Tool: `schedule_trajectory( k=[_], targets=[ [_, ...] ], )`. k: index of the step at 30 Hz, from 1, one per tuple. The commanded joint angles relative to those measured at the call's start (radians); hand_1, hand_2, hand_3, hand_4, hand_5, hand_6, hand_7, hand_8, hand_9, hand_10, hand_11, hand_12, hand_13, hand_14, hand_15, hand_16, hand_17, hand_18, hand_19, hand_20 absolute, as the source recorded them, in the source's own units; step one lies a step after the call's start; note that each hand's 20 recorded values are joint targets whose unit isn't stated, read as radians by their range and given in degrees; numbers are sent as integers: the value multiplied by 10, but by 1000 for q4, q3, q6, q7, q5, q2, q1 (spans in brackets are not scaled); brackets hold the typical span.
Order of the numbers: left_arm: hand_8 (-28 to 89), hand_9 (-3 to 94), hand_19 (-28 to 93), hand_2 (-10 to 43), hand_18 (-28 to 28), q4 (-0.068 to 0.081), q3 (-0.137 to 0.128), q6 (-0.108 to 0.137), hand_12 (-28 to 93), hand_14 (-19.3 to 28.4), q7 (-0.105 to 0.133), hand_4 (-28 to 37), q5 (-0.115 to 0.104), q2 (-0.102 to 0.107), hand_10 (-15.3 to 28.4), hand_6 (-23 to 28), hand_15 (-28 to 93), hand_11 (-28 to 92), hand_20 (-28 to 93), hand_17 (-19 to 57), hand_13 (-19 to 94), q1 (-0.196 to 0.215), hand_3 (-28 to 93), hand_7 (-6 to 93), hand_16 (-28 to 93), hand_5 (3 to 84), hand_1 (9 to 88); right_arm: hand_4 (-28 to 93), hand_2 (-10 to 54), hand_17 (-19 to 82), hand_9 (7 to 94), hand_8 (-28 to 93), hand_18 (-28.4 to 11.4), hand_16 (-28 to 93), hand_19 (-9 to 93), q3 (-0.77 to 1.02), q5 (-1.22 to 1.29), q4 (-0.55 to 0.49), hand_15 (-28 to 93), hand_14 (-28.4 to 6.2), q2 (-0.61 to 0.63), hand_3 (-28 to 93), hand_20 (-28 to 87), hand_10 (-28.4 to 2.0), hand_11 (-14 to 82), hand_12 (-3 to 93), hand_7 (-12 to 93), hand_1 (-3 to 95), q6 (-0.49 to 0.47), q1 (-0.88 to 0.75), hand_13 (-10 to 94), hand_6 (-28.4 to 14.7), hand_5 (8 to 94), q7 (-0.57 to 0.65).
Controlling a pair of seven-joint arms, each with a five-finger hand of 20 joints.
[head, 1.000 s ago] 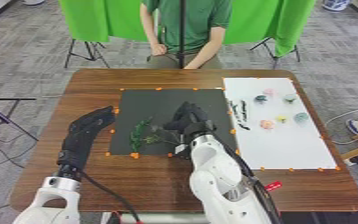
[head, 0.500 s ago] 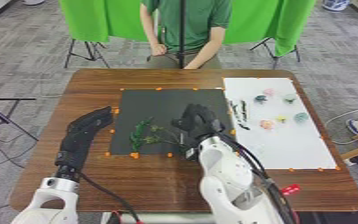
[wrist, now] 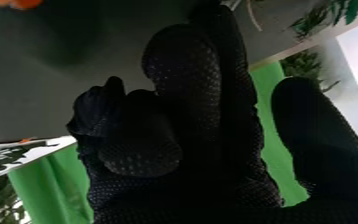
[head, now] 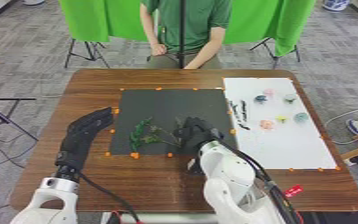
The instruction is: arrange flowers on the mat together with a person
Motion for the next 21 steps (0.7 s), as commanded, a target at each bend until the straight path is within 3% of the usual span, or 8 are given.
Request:
schedule_trajectory(
  k=[1, 16, 21],
  targets=[
    [-46, 421, 50, -70, 116, -1, -5, -15, 178, 160, -17, -139, 2, -6, 119, 41, 124, 154, 189, 45, 335, 15, 603, 136, 75, 466, 308, -16, 179, 368, 915, -93, -284, 400, 837, -43, 23, -18, 726, -130, 15, 707, 553, -127, 408, 311, 125, 169, -33, -43, 818, -16, 844, 5],
    [-46, 419, 51, -69, 118, -2, -7, -25, 178, 161, -21, -141, 6, -8, 118, 41, 126, 153, 188, 42, 332, 15, 603, 136, 74, 465, 308, -22, 172, 378, 928, -92, -284, 392, 840, -20, 115, -103, 717, -128, 30, 702, 552, -126, 402, 305, 128, 170, -51, -45, 832, -15, 854, 26],
    [-46, 418, 51, -69, 118, 3, -5, -30, 178, 161, -20, -141, 6, -12, 119, 41, 127, 153, 188, 41, 332, 7, 604, 134, 74, 465, 308, -18, 149, 385, 934, -92, -284, 390, 844, 42, 218, -187, 713, -125, 61, 701, 549, -125, 399, 302, 131, 173, 49, -56, 840, -14, 860, 8]
  ],
)
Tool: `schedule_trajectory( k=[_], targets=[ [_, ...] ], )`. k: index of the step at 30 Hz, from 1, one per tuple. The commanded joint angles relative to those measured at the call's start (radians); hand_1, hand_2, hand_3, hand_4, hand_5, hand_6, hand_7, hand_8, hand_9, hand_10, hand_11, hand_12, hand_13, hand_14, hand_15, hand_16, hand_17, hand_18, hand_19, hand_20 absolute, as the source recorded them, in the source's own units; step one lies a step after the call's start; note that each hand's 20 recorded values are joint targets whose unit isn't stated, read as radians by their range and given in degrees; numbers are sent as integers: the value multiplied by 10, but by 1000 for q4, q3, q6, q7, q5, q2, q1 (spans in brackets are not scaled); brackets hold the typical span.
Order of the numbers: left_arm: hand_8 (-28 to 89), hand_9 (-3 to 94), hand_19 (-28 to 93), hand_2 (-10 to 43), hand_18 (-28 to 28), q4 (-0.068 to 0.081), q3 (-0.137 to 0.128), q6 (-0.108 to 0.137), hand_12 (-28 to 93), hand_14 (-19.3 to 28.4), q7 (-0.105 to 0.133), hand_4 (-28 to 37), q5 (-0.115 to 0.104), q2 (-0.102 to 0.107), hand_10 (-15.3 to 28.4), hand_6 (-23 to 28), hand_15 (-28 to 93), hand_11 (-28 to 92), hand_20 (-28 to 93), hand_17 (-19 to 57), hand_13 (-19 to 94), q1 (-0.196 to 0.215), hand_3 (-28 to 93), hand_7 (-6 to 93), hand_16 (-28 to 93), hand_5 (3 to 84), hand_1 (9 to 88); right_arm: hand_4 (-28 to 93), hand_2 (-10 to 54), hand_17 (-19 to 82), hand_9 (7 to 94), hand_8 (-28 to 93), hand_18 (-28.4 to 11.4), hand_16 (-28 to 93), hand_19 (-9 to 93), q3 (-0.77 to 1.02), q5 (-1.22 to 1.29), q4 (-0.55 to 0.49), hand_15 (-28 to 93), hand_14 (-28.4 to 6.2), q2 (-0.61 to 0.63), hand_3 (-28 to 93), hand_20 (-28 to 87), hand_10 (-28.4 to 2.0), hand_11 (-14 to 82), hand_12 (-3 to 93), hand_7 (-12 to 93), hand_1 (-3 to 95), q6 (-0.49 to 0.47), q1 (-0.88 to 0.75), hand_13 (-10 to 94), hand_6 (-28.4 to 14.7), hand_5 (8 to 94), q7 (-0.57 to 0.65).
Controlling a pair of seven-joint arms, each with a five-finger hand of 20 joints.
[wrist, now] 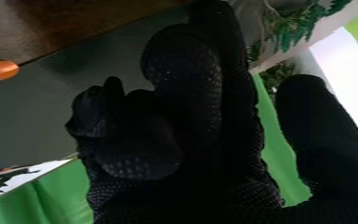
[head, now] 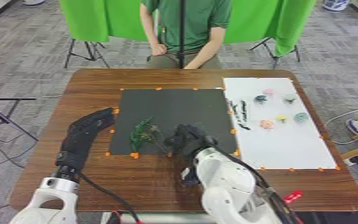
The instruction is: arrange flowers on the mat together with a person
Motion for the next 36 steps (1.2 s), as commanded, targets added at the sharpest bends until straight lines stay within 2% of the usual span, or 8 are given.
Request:
schedule_trajectory(
  k=[1, 6, 9, 12, 16, 18, 25, 36],
  targets=[
    [-45, 418, 51, -69, 118, 5, 0, -17, 178, 161, -8, -141, 6, -12, 119, 41, 127, 153, 188, 41, 332, 5, 604, 134, 74, 465, 308, -18, 147, 385, 934, -91, -284, 390, 845, 91, 152, -131, 712, -125, 53, 700, 547, -124, 398, 302, 131, 175, 141, -25, 841, -14, 860, -13],
    [-45, 419, 50, -70, 119, 10, 7, -8, 178, 161, 11, -141, 3, -9, 119, 40, 128, 153, 187, 40, 333, 3, 604, 138, 74, 466, 308, -54, 115, 336, 897, -87, -280, 357, 774, 266, 586, -171, 599, -128, 127, 686, 519, -150, 318, 274, 133, 188, 371, -106, 820, -19, 817, -169],
    [-46, 421, 50, -68, 116, 16, 15, 19, 178, 161, 35, -143, -10, -1, 119, 41, 128, 155, 186, 45, 335, -2, 603, 138, 72, 468, 310, -86, 98, 252, 776, -86, -226, 293, 583, 407, 939, -128, 412, -163, 148, 698, 444, -171, 218, 235, 126, 184, 359, -172, 706, -35, 719, -390],
    [-47, 430, 50, -39, 108, 25, 37, 89, 176, 159, 82, -149, -40, 11, 121, 40, 123, 158, 186, 61, 347, -10, 607, 143, 66, 473, 296, -109, 79, 183, 611, -81, -187, 256, 362, 505, 1316, -94, 203, -173, 153, 728, 349, -177, 116, 188, 110, 150, 318, -236, 518, -38, 585, -490],
    [-50, 441, 39, 87, 94, 30, 60, 216, 163, 146, 160, -243, -118, 25, 123, 42, 96, 157, 191, 87, 342, -8, 627, 129, 46, 477, 255, -125, 70, 95, 381, -70, -160, 226, 163, 563, 1451, -79, 59, -171, 138, 746, 272, -159, 31, 143, 57, 81, 345, -319, 285, -21, 380, -593],
    [-50, 441, 37, 166, 88, 28, 50, 254, 151, 135, 168, -276, -140, 20, 124, 40, 84, 148, 198, 99, 319, -2, 632, 97, 28, 449, 227, -132, 67, 76, 345, -69, -146, 206, 111, 578, 1450, -77, 27, -154, 125, 758, 244, -154, 20, 124, 47, 60, 353, -355, 239, -15, 341, -645],
    [-54, 457, 23, 303, 74, 14, 5, 255, 119, 120, 144, -283, -172, 16, 136, 58, 80, 120, 187, 103, 309, 30, 470, 45, -11, 419, 276, -157, 62, 81, 330, -76, -114, 167, 36, 591, 1453, -72, 6, -119, 101, 778, 215, -144, 18, 94, 47, 25, 351, -415, 217, -11, 314, -715],
    [-52, 477, 34, 309, 95, 19, 5, 167, 126, 141, 100, -282, -114, -2, 134, 54, 100, 136, 185, 97, 347, 20, 580, 72, -7, 465, 285, -163, 63, 106, 358, -80, -106, 143, 16, 596, 1451, -58, 26, -111, 81, 790, 223, -143, 29, 89, 53, 18, 359, -415, 237, -27, 334, -747]
  ],
)
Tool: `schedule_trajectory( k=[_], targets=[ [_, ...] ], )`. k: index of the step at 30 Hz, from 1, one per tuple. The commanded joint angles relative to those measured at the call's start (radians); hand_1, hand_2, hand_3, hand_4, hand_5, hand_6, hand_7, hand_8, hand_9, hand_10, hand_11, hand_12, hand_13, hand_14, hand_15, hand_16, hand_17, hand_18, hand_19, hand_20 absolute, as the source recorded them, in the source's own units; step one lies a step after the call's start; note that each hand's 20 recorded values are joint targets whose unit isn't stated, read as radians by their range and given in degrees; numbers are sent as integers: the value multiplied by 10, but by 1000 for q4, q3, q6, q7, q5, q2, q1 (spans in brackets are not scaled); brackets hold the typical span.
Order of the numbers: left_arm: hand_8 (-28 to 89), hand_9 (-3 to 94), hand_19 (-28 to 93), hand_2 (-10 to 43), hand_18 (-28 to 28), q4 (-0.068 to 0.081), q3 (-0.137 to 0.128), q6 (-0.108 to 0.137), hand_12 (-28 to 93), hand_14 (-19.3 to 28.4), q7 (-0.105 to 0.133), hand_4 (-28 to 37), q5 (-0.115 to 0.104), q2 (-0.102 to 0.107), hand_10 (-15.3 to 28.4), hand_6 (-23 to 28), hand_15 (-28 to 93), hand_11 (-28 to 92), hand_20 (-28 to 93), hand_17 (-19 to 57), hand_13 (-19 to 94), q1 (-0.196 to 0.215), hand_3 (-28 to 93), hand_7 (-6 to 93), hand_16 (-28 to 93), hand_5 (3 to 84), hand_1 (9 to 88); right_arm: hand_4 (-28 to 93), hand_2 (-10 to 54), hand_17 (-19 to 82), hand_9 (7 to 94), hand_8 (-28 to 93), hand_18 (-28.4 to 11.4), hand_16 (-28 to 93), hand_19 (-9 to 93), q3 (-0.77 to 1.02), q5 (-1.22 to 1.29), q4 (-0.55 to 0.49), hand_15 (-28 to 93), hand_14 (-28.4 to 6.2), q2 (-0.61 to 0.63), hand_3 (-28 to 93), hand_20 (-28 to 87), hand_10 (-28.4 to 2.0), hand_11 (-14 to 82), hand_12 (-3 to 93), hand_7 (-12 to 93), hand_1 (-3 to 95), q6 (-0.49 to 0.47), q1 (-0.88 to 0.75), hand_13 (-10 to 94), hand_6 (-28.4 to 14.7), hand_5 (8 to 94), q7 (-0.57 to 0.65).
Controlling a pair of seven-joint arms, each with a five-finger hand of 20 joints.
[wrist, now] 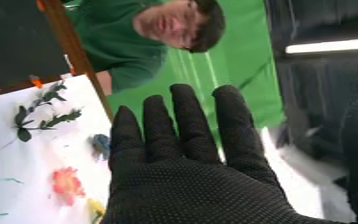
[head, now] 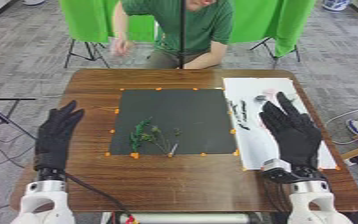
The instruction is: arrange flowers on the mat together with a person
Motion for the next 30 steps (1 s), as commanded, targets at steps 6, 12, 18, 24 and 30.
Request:
schedule_trajectory(
  k=[6, 12, 18, 24, 30],
  targets=[
    [-57, 483, 47, 226, 96, 5, 24, -60, 129, 145, -31, -282, 77, -2, 134, 53, 103, 146, 184, 94, 355, -7, 593, 86, -2, 474, 258, -163, 61, 112, 369, -82, -112, 134, 19, -8, -31, 27, 37, -113, -17, 798, 228, -139, 32, 89, 57, 21, -5, 14, 243, -26, 351, -17],
    [-56, 474, 43, 83, 98, -1, 26, -114, 130, 146, -64, -248, 112, 0, 133, 57, 98, 145, 179, 83, 345, 2, 626, 75, 2, 473, 268, -165, 62, 109, 367, -81, -127, 130, 35, -31, -34, 32, 50, -120, 4, 797, 235, -147, 33, 95, 59, 21, -23, 10, 242, -27, 350, -2],
    [-53, 469, 41, 71, 98, -6, 58, -153, 132, 149, -71, -230, 142, -6, 132, 57, 97, 143, 177, 77, 340, -17, 621, 76, 6, 472, 272, -163, 60, 110, 371, -78, -129, 132, 38, -35, -30, 29, 57, -128, 4, 799, 232, -151, 36, 103, 68, 21, 8, 5, 247, -26, 366, -1],
    [-49, 453, 91, 39, 140, -7, 69, -196, 149, 162, -89, -203, 172, -29, 129, 52, 102, 148, 190, 55, 348, -31, 609, 93, 41, 468, 288, -155, 17, 121, 392, -78, -125, 151, 46, -20, -93, 27, 77, -145, 3, 796, 241, -152, 45, 127, 87, 70, -3, 5, 271, -27, 399, 8],
    [-49, 445, 107, 12, 145, -6, 70, -202, 155, 163, -91, -179, 180, -3, 127, 50, 108, 154, 190, 47, 351, -54, 593, 103, 52, 467, 313, -152, 6, 129, 414, -83, -128, 167, 52, -24, -112, 26, 84, -147, 15, 791, 248, -154, 47, 141, 107, 93, -9, 16, 293, -30, 471, 22]
  ],
)
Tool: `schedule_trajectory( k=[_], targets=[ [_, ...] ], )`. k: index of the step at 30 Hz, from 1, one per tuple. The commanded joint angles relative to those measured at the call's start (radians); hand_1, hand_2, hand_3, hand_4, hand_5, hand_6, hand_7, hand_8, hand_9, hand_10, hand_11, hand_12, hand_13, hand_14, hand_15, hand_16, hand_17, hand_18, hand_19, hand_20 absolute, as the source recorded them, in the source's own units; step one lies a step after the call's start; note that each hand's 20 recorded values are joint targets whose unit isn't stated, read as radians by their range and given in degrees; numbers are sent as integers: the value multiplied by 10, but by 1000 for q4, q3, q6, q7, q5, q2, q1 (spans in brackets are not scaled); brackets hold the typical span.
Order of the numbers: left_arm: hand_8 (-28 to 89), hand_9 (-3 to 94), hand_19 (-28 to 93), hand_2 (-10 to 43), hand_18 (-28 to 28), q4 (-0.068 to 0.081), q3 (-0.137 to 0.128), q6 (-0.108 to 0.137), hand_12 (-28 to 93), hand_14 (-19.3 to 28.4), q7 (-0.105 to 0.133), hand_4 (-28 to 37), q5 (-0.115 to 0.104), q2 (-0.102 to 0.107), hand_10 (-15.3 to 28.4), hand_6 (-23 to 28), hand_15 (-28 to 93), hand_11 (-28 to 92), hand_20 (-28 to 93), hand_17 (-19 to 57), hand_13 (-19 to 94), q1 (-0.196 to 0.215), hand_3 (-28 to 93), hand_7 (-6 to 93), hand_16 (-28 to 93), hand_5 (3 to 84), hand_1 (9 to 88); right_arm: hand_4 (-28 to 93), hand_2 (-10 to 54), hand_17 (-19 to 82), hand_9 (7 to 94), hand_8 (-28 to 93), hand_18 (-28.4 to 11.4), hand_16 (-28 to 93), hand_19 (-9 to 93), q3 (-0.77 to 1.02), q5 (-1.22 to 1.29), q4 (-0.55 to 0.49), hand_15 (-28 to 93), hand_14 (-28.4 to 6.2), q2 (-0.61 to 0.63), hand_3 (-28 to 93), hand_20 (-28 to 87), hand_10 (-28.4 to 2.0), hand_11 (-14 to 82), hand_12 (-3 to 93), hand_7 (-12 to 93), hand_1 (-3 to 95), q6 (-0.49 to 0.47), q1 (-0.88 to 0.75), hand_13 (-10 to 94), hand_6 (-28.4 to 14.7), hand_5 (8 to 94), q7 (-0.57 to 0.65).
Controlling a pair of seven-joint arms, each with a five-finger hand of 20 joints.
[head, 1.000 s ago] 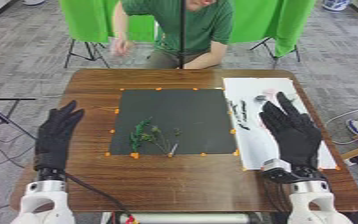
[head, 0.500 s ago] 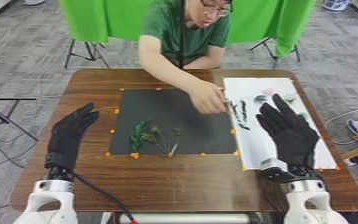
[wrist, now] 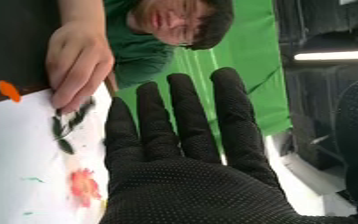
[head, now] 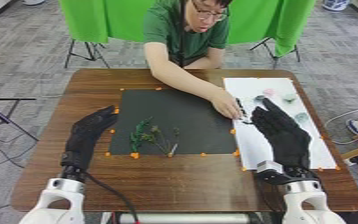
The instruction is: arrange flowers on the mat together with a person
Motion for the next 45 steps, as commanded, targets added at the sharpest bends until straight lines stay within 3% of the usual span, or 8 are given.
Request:
schedule_trajectory(
  k=[1, 5, 10, 19, 24, 34, 39, 45],
  targets=[
    [-49, 445, 107, 11, 145, -3, 6, -17, 156, 162, -16, -177, 20, 8, 127, 49, 109, 156, 190, 46, 350, -23, 589, 105, 53, 467, 317, -151, 4, 129, 410, -85, -128, 168, 53, 4, -33, -5, 85, -147, 11, 792, 248, -155, 45, 140, 107, 98, -18, 1, 295, -32, 486, 18],
    [-51, 444, 105, 2, 141, 0, 5, -16, 157, 162, -12, -166, 27, 6, 125, 48, 113, 159, 190, 43, 349, -38, 584, 110, 55, 468, 326, -137, 11, 133, 406, -89, -126, 169, 52, 8, -37, -8, 84, -143, 6, 825, 248, -154, 41, 137, 111, 148, -15, 8, 300, -32, 500, 26],
    [-53, 444, 102, -37, 140, 0, -6, -44, 158, 160, -29, -161, 50, -5, 122, 46, 119, 165, 191, 42, 349, -39, 594, 117, 56, 468, 347, -143, 53, 137, 411, -93, -123, 169, 50, 11, -39, -12, 86, -139, 11, 835, 248, -152, 42, 134, 120, 167, -22, 0, 308, -21, 490, 38],
    [-55, 443, 90, -41, 133, -7, -10, -42, 157, 159, -43, -157, 39, -29, 119, 46, 118, 166, 190, 43, 348, -15, 589, 123, 55, 469, 355, -146, 42, 132, 414, -92, -134, 170, 54, 12, -30, -18, 88, -147, -1, 814, 249, -155, 44, 134, 112, 108, -21, -10, 308, -25, 481, 57],
    [-55, 443, 89, -40, 132, -6, -4, -28, 157, 159, -31, -157, 35, -22, 120, 47, 119, 167, 191, 43, 347, -18, 591, 123, 55, 470, 351, -143, 46, 130, 417, -89, -139, 172, 60, 9, -27, -17, 88, -148, -6, 811, 247, -155, 45, 133, 109, 104, -18, -7, 311, -26, 480, 60],
    [-56, 442, 90, -39, 132, -7, -10, -22, 157, 159, -38, -158, 17, -11, 119, 47, 120, 168, 193, 41, 345, -9, 593, 124, 55, 470, 348, -141, 24, 131, 423, -87, -139, 174, 68, 7, -48, -20, 91, -147, -5, 809, 246, -154, 48, 138, 111, 114, -23, -7, 316, -27, 480, 56],
    [-56, 441, 91, -38, 133, -8, -9, -23, 158, 160, -34, -158, 18, -11, 119, 47, 122, 168, 193, 40, 344, -6, 593, 125, 56, 469, 348, -142, 0, 149, 427, -87, -138, 178, 106, 2, -93, -33, 94, -144, 30, 805, 271, -155, 49, 144, 111, 131, 25, 14, 322, -29, 481, 8],
    [-56, 441, 90, -39, 133, -8, -10, -23, 158, 160, -37, -158, 19, -8, 119, 47, 123, 169, 193, 39, 344, -4, 594, 124, 56, 469, 347, -143, -55, 187, 416, -89, -158, 189, 282, 6, -449, -51, 110, -145, 132, 773, 345, -153, 47, 158, 121, 185, 281, 102, 370, -32, 443, 6]
  ],
)
